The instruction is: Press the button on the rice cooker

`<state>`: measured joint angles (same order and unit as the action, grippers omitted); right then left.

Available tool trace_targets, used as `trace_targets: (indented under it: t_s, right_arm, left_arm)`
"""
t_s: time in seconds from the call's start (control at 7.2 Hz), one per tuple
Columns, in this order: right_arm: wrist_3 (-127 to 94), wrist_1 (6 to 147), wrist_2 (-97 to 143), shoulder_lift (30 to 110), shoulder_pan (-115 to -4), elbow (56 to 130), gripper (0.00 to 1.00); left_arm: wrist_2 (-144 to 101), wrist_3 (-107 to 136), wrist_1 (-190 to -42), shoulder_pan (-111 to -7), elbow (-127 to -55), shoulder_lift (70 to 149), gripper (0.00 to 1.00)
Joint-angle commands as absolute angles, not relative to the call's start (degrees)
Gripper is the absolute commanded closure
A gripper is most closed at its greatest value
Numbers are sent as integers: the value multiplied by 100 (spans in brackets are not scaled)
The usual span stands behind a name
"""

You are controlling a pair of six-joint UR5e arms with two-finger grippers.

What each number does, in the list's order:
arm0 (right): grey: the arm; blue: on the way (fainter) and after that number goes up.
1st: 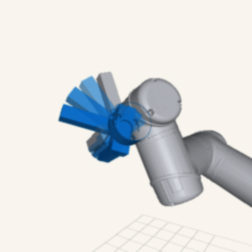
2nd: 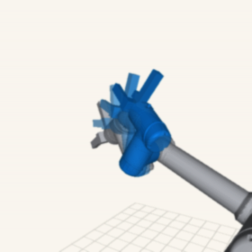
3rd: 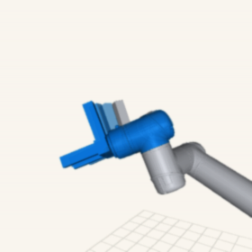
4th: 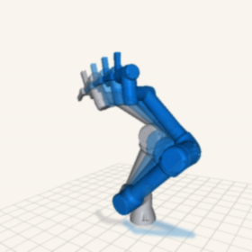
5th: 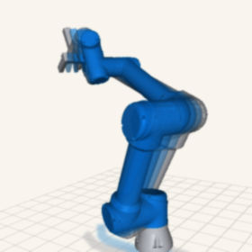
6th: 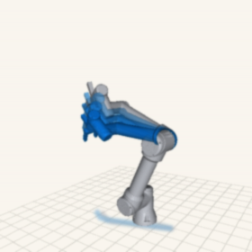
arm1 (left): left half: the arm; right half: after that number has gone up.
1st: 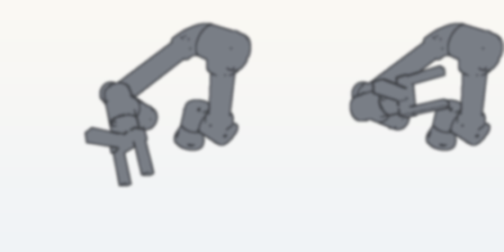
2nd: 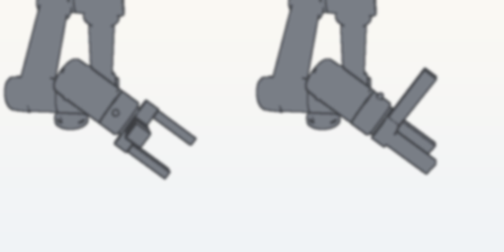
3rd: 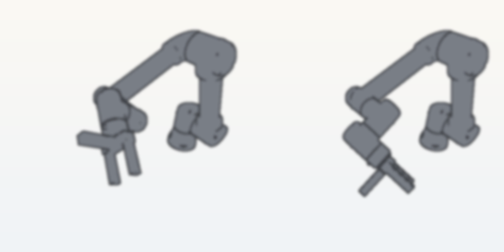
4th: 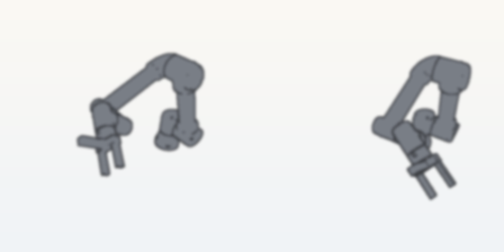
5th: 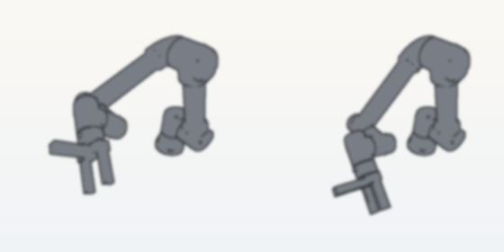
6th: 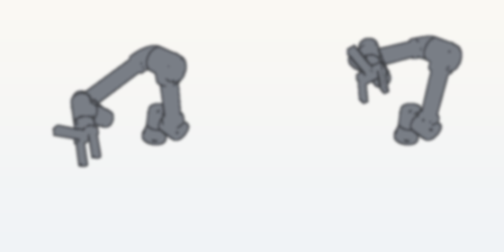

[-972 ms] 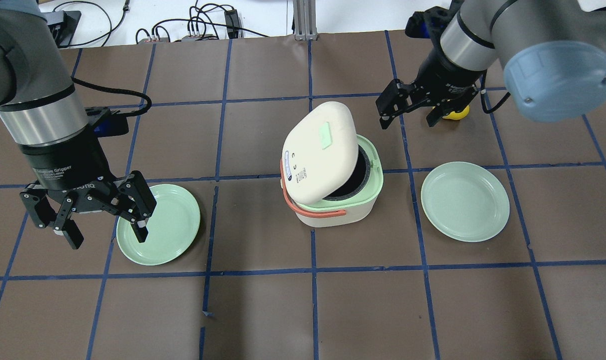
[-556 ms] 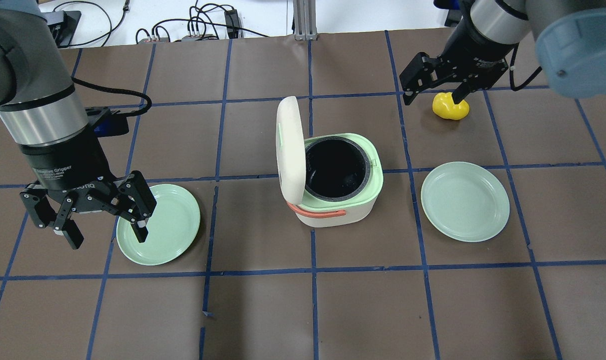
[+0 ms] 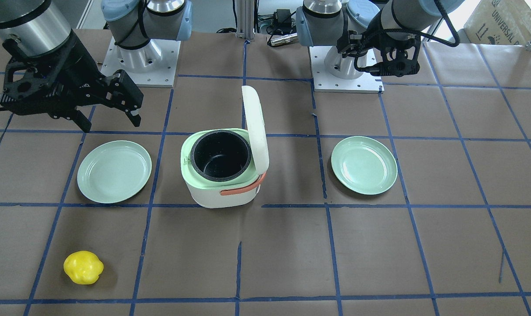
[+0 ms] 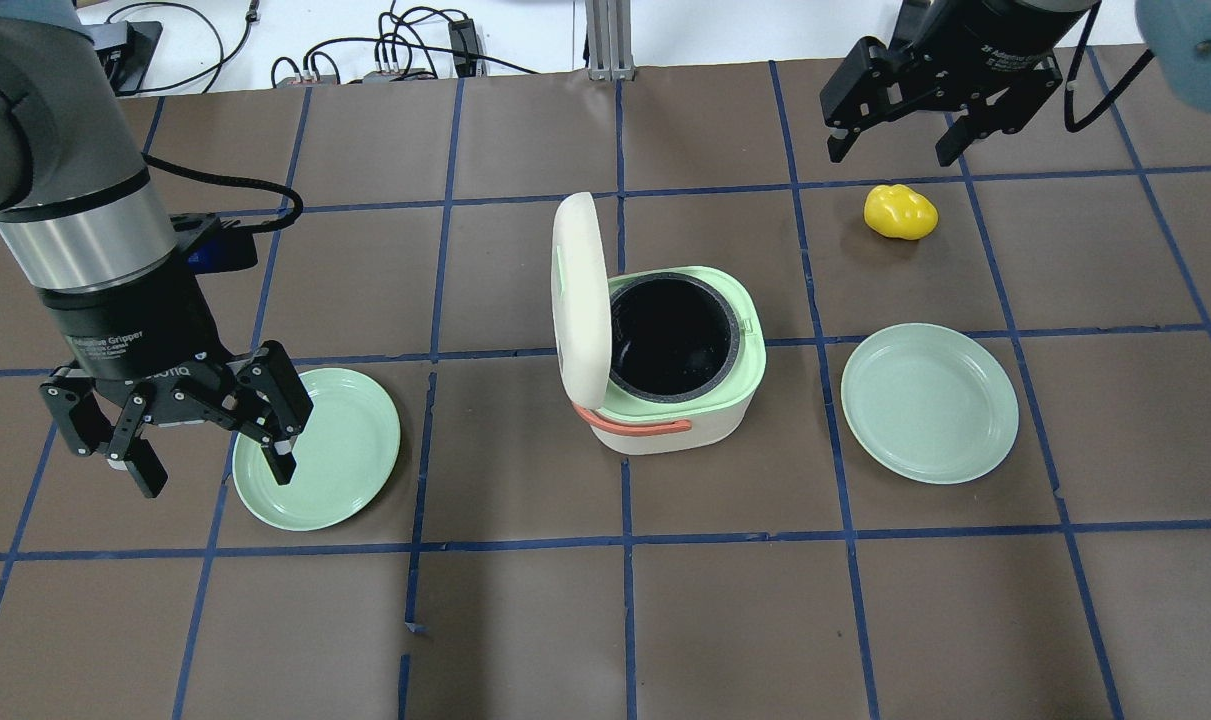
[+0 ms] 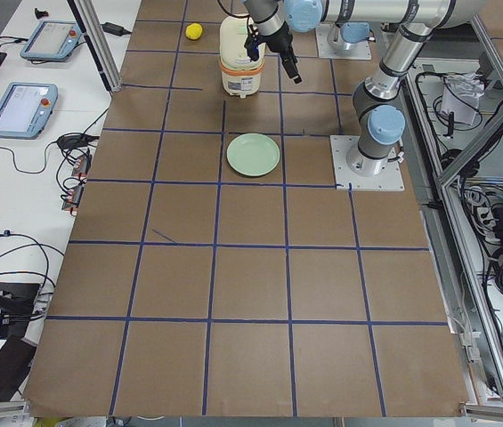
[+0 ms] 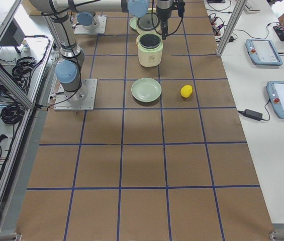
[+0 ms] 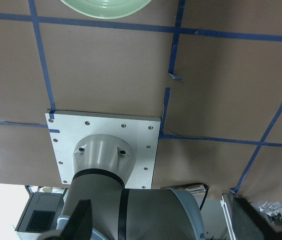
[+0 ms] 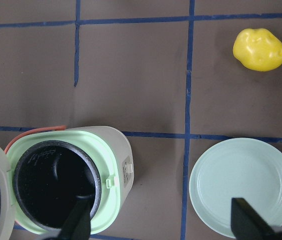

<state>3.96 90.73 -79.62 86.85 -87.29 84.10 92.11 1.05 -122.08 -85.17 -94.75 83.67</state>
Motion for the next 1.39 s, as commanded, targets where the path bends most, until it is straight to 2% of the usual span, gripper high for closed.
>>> trace_targets:
  t_s: [0.0, 1.25]
  right_arm:
    - [343, 9104, -7962, 8666, -8911, 8393, 0]
    - [343, 9141, -8921, 8657, -8991, 8596, 1]
  left_arm:
    - [9211, 105, -12208, -8517, -9475, 8367, 0]
    - [9211, 105, -12217, -8517, -9475, 8367, 0]
